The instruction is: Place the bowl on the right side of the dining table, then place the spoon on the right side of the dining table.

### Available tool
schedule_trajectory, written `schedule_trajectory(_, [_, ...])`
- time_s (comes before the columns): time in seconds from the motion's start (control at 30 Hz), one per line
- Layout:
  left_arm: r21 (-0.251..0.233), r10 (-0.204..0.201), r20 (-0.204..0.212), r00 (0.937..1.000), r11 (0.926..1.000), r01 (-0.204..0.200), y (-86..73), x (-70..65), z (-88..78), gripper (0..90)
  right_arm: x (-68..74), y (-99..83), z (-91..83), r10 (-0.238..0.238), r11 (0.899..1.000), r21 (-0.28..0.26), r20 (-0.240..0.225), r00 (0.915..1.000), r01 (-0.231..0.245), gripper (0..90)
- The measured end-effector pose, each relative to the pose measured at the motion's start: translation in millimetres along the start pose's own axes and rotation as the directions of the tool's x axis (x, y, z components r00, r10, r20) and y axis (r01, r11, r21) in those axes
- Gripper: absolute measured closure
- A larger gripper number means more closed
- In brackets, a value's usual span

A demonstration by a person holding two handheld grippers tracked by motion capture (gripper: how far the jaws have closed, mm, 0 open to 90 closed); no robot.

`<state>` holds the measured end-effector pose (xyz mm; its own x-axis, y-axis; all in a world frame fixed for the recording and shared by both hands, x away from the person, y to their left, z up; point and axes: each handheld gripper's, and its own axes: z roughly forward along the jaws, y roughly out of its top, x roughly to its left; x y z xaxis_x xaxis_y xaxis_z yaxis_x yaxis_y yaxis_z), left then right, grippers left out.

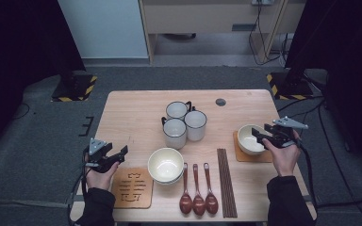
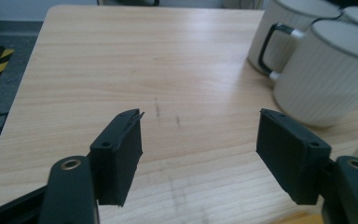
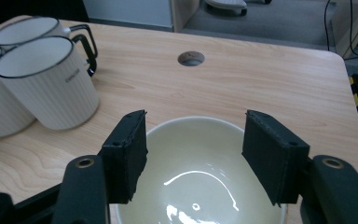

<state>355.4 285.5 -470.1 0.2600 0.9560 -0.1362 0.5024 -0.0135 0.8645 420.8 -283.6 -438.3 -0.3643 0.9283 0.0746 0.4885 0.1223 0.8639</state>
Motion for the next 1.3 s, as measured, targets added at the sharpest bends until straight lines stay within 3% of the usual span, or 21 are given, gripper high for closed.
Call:
schedule_trajectory(0.2, [-0.03, 0.023, 0.018, 0.9996, 0.9993, -0.023, 9.0, -11.3, -6.6, 31.0, 5.9, 5.2, -5.0, -0.007, 1.0, -0.031, -0.027, 0.9996, 0.006, 39.3])
schedule_trajectory(0.77, [-0.078, 0.056, 0.082, 0.995, 0.9957, -0.05, 20.5, -44.8, -13.7, 31.8, 30.5, 13.4, -12.3, -0.074, 0.997, -0.041, -0.107, 0.9915, 0.07, 43.8])
schedule_trajectory(0.9, [-0.085, 0.074, 0.102, 0.9921, 0.9942, -0.065, 21.7, -54.8, -14.3, 31.8, 34.9, 13.5, -11.6, -0.082, 0.996, -0.034, -0.106, 0.991, 0.079, 41.7])
schedule_trajectory(1.13, [-0.098, 0.096, 0.142, 0.9851, 0.9918, -0.082, 22.5, -71.9, -14.8, 32.0, 43.2, 10.9, -8.5, -0.061, 0.998, -0.038, -0.148, 0.987, 0.056, 43.2])
schedule_trajectory(1.3, [-0.095, 0.113, 0.164, 0.9799, 0.9906, -0.099, 21.0, -82.1, -12.9, 32.3, 50.2, 10.0, -5.6, -0.079, 0.997, -0.032, -0.167, 0.9828, 0.075, 43.0])
